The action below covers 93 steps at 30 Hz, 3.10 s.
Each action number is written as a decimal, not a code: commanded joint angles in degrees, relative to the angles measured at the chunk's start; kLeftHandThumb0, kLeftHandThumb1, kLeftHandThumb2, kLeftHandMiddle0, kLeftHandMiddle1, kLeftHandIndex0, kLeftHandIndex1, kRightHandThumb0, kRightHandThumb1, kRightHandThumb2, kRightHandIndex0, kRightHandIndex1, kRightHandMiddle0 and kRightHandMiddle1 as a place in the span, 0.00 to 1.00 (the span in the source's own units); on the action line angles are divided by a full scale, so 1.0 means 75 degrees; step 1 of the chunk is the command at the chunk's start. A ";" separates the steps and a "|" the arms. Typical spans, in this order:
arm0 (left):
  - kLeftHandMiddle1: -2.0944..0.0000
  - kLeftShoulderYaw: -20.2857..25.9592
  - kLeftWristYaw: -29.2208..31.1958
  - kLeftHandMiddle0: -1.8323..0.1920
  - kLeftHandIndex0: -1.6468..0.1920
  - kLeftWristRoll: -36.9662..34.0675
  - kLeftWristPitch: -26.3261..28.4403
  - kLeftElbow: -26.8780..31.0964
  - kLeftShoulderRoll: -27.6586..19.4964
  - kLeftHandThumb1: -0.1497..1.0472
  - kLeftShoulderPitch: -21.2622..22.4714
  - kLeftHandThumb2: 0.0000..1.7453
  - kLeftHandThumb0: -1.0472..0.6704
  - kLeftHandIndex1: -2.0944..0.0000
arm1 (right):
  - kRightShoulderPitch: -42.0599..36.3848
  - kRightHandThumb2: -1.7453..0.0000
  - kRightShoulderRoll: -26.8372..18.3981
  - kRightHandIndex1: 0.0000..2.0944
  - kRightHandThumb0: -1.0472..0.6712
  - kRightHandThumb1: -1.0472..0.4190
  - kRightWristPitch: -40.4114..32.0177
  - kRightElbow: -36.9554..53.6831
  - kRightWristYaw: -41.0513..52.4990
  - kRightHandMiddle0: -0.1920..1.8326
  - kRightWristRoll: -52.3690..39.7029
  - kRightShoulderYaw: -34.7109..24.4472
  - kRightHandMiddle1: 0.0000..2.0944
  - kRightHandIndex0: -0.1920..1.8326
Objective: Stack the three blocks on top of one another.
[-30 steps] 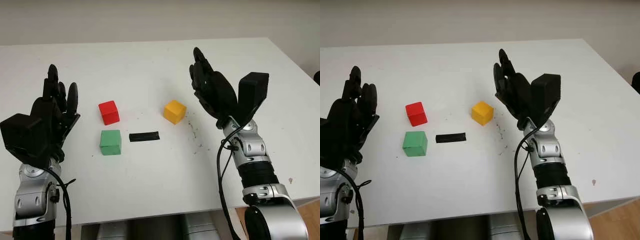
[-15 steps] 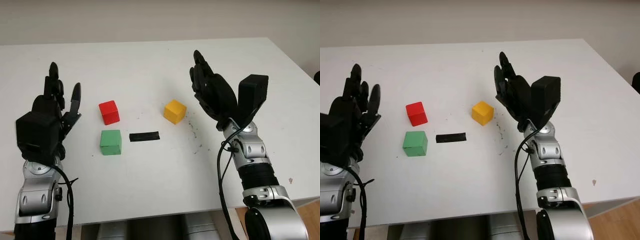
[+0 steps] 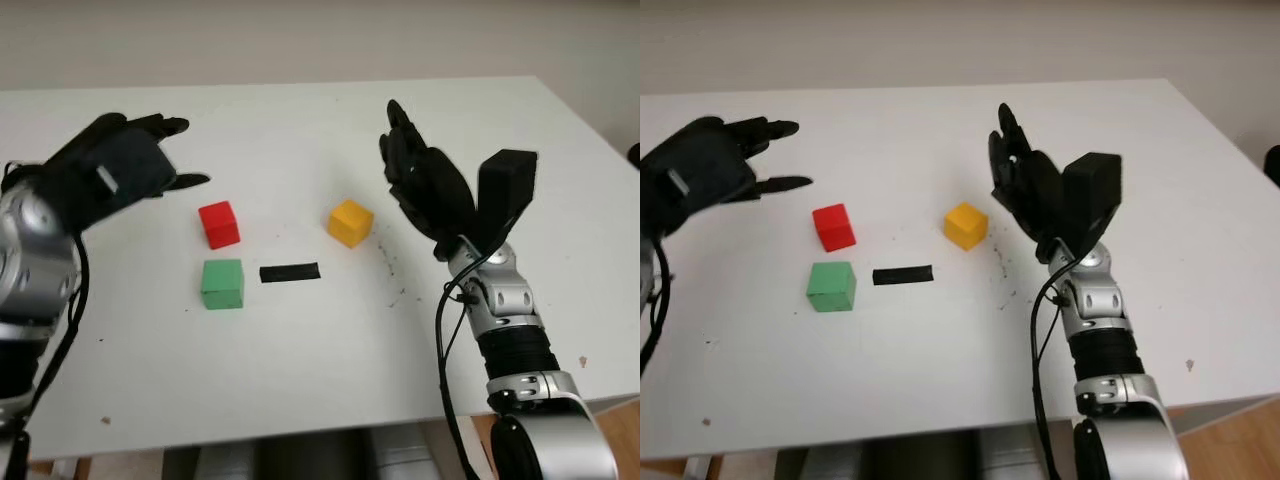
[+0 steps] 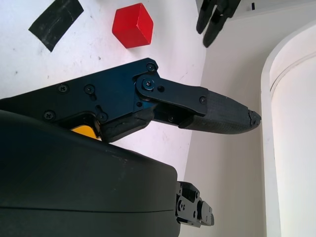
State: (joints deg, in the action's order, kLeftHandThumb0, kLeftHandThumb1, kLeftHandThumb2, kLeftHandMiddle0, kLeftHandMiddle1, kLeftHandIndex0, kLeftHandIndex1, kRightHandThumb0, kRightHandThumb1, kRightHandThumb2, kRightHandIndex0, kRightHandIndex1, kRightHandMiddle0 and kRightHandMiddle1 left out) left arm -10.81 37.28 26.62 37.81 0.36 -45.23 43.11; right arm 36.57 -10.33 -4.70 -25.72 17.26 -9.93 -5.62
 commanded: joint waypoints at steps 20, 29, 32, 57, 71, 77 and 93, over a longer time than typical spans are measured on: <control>0.94 -0.1870 0.0677 0.81 0.72 0.1865 -0.1352 -0.2909 0.0575 0.89 0.2147 0.02 0.08 0.98 | 0.0253 0.61 -0.0101 0.00 0.16 0.00 0.0017 0.0069 -0.0025 0.00 0.0100 0.0015 0.00 0.00; 0.81 -0.2149 0.1526 0.87 0.70 0.2765 -0.1495 -0.2379 0.0450 0.93 0.1956 0.04 0.04 0.96 | 0.0233 0.61 -0.0079 0.00 0.16 0.00 0.0016 0.0082 -0.0034 0.00 0.0100 0.0025 0.00 0.00; 0.89 -0.2030 0.1556 0.87 0.72 0.2779 -0.1550 -0.2265 0.0459 0.93 0.1766 0.03 0.05 0.97 | 0.0232 0.61 -0.0058 0.00 0.15 0.00 0.0038 0.0032 -0.0046 0.00 0.0105 0.0031 0.00 0.00; 0.60 -0.1920 0.0312 0.99 0.71 0.3196 -0.1374 -0.1962 0.0881 0.89 0.0687 0.03 0.12 0.95 | 0.0252 0.60 -0.0130 0.00 0.16 0.00 0.0093 0.0000 0.0046 0.00 0.0111 0.0022 0.00 0.00; 0.74 -0.1957 0.0257 0.95 0.92 0.3286 -0.1306 -0.2024 0.1071 0.87 0.0475 0.03 0.13 0.55 | 0.0247 0.60 -0.0164 0.00 0.17 0.00 -0.0026 0.0116 0.0081 0.00 0.0081 -0.0015 0.00 0.00; 0.84 -0.1932 -0.0022 0.89 0.88 0.3322 -0.1342 -0.1966 0.1131 0.87 0.0272 0.03 0.14 0.58 | 0.0244 0.60 -0.0165 0.00 0.17 0.00 -0.0043 0.0128 0.0023 0.00 0.0104 -0.0018 0.00 0.00; 0.96 -0.1795 -0.1309 0.70 0.62 0.3429 -0.1809 -0.1889 0.1155 0.90 -0.0382 0.03 0.33 0.70 | 0.0211 0.59 -0.0218 0.00 0.17 0.00 -0.0007 0.0163 0.0097 0.00 0.0094 -0.0012 0.00 0.00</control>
State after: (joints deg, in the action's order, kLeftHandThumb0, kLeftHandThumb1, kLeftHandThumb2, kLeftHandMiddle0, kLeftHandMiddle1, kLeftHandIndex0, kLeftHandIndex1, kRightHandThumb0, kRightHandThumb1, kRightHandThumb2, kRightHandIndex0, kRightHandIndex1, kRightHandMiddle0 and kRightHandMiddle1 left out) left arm -25.18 28.42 52.54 24.67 -13.88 -36.85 40.68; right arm 37.60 -11.45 -4.98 -25.70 18.00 -9.26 -5.39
